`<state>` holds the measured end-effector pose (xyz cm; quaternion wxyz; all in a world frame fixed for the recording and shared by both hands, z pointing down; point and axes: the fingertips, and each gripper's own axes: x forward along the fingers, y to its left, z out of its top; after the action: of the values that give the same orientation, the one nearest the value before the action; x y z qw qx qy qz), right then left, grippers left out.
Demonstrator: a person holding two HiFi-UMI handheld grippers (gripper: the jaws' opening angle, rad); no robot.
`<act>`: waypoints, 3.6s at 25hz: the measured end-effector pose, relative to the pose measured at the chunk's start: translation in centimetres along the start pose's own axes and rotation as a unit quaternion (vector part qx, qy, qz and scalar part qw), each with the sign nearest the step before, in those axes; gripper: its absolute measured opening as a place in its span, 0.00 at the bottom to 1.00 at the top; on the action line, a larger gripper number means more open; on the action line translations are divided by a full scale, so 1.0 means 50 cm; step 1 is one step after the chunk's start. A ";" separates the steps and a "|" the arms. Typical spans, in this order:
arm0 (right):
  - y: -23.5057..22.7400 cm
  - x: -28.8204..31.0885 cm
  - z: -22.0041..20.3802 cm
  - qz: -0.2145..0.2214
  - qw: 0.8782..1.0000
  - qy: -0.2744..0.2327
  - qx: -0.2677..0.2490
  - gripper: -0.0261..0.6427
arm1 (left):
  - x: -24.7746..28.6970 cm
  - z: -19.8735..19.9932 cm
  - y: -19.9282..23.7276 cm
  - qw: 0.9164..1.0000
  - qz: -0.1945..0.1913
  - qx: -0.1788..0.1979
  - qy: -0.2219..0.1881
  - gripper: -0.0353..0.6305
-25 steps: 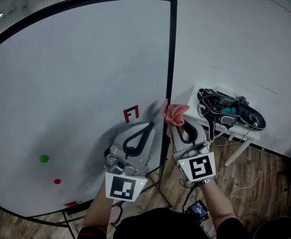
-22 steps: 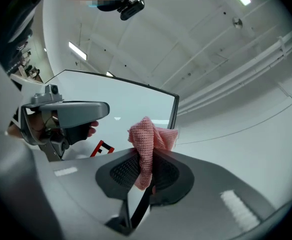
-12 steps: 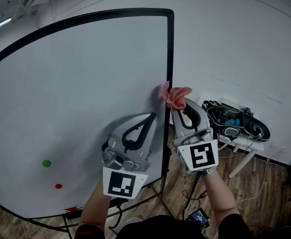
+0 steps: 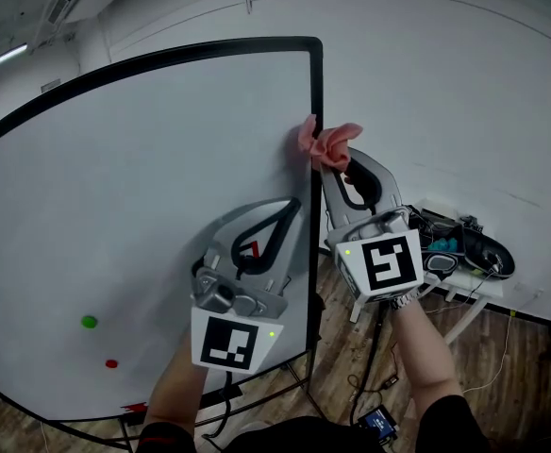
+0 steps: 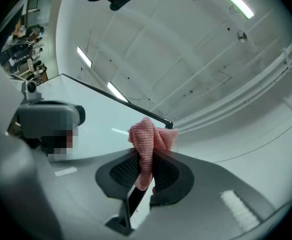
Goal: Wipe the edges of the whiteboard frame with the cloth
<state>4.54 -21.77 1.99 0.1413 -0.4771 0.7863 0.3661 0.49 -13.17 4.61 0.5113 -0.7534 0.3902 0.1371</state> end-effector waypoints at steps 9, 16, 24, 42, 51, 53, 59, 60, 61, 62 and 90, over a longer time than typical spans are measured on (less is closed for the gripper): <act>-0.063 0.075 0.056 -0.005 1.000 -0.018 -0.025 0.11 | 0.081 0.035 0.054 1.000 0.004 0.015 0.001 0.06; -0.100 0.126 0.118 -0.024 0.998 -0.041 -0.042 0.11 | 0.121 0.068 0.088 1.000 0.003 0.018 -0.002 0.06; -0.109 0.134 0.115 -0.045 0.996 -0.062 -0.038 0.11 | 0.107 0.073 0.079 1.000 0.009 0.029 -0.003 0.06; -0.122 0.159 0.078 -0.039 0.998 -0.057 -0.002 0.11 | 0.092 0.053 0.084 0.999 0.020 0.048 0.015 0.06; -0.121 0.163 0.067 -0.031 0.998 -0.053 0.011 0.11 | 0.100 0.041 0.078 0.999 0.016 0.042 0.019 0.06; -0.124 0.164 0.074 -0.032 0.998 -0.051 0.013 0.11 | 0.103 0.040 0.078 0.999 0.017 0.039 0.019 0.06; -0.119 0.168 0.067 -0.020 0.999 -0.043 0.022 0.11 | 0.104 0.032 0.078 0.999 0.017 0.032 0.021 0.06; -0.118 0.169 0.064 -0.017 0.999 -0.040 0.024 0.11 | 0.104 0.031 0.079 0.999 0.017 0.030 0.023 0.06; -0.117 0.168 0.061 -0.017 0.999 -0.036 0.024 0.11 | 0.104 0.029 0.079 0.999 0.018 0.029 0.023 0.06; -0.116 0.165 0.059 -0.018 0.999 -0.033 0.024 0.11 | 0.099 0.027 0.078 0.999 0.019 0.028 0.024 0.06; -0.072 0.129 0.009 -0.015 1.000 0.003 0.010 0.11 | 0.025 -0.002 0.041 0.999 0.011 -0.009 0.040 0.06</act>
<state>4.29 -26.59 -3.58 0.1489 -0.4886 0.7832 0.3545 -0.22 -14.16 2.52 0.4871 -0.7584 0.4174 0.1155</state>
